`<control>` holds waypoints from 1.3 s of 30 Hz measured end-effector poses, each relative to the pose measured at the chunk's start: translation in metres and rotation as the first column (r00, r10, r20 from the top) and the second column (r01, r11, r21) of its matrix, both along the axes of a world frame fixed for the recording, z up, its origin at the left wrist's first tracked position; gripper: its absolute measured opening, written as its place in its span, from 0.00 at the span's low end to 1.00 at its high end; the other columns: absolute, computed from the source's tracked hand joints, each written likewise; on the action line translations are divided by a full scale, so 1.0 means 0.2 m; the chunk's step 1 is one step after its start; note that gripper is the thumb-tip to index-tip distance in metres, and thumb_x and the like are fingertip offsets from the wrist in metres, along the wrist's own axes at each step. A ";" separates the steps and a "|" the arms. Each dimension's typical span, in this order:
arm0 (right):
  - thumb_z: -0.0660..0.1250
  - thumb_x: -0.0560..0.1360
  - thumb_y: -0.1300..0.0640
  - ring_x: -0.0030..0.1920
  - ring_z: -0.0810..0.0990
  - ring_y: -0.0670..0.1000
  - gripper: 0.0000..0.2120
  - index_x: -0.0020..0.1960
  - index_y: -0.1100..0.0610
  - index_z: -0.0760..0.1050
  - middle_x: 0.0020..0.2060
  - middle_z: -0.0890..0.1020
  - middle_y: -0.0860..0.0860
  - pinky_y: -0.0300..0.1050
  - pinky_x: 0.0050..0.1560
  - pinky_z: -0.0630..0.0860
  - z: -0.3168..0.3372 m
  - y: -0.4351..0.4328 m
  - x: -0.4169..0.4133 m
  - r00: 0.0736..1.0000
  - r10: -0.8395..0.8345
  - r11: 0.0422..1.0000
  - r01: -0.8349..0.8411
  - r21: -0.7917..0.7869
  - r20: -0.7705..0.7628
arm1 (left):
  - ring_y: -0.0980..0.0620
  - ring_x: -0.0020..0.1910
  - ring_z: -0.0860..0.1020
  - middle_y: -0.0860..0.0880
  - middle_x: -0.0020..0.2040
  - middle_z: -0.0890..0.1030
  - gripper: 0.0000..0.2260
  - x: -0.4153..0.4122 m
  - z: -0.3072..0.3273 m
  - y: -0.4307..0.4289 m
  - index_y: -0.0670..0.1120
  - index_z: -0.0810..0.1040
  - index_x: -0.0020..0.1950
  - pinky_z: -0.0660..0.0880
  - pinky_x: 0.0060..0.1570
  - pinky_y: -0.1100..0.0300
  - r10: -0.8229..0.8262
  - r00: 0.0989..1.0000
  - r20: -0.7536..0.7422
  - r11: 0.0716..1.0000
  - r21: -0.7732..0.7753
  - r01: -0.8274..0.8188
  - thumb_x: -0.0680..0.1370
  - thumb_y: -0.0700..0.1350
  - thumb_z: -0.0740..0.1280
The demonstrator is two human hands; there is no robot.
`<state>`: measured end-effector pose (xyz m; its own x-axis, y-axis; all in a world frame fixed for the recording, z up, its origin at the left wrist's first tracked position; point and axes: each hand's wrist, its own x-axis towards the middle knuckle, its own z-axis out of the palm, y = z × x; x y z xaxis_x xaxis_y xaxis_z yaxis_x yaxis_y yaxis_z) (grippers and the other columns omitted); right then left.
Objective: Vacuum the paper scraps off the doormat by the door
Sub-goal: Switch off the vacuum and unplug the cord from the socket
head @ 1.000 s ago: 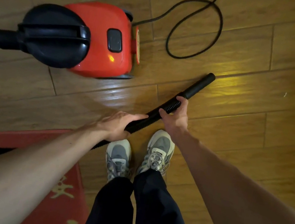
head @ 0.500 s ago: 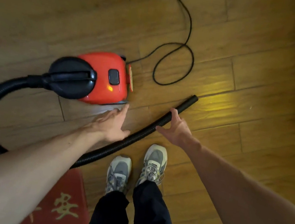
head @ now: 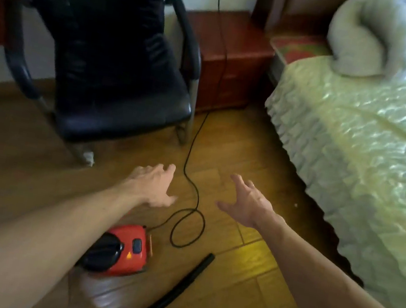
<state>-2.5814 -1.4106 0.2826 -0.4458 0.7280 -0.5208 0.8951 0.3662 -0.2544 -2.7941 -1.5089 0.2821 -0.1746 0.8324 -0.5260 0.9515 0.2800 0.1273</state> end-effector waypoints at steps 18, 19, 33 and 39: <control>0.65 0.75 0.37 0.68 0.70 0.60 0.40 0.79 0.48 0.50 0.70 0.68 0.57 0.55 0.64 0.71 1.78 0.49 0.38 0.992 0.038 0.908 0.015 0.418 -0.119 | 0.43 0.66 0.75 0.44 0.71 0.70 0.37 0.19 1.73 0.45 0.47 0.54 0.79 0.74 0.60 0.47 -0.057 0.967 -0.247 0.889 0.429 0.162 0.77 0.63 0.63; 0.65 0.75 0.37 0.68 0.71 0.60 0.40 0.79 0.48 0.51 0.69 0.68 0.57 0.55 0.64 0.71 1.83 0.53 0.41 0.992 0.048 0.904 0.008 0.426 -0.121 | 0.43 0.66 0.75 0.44 0.71 0.70 0.37 0.22 1.78 0.48 0.47 0.53 0.79 0.74 0.60 0.47 -0.051 0.965 -0.258 0.887 0.432 0.162 0.77 0.63 0.62; 0.66 0.74 0.38 0.62 0.75 0.60 0.39 0.78 0.50 0.55 0.64 0.71 0.57 0.55 0.62 0.72 2.21 1.37 0.78 0.960 0.223 0.854 -0.109 0.509 -0.169 | 0.44 0.63 0.77 0.44 0.68 0.73 0.35 0.59 2.14 1.14 0.46 0.57 0.77 0.76 0.57 0.49 0.114 0.939 -0.325 0.875 0.481 0.060 0.78 0.63 0.62; 0.66 0.74 0.37 0.59 0.77 0.59 0.38 0.77 0.50 0.55 0.61 0.73 0.57 0.52 0.57 0.74 2.19 1.61 0.80 0.951 0.269 0.840 -0.154 0.520 -0.152 | 0.44 0.61 0.77 0.44 0.67 0.73 0.32 0.62 2.15 1.33 0.46 0.59 0.75 0.76 0.57 0.48 0.144 0.932 -0.332 0.879 0.476 0.034 0.78 0.63 0.62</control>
<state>-2.4206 -1.0891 0.7202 -0.6758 0.7371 0.0086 0.7267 0.6681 -0.1595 -2.6710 -1.2424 0.7129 -0.3241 0.9457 0.0254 0.9424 0.3251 -0.0785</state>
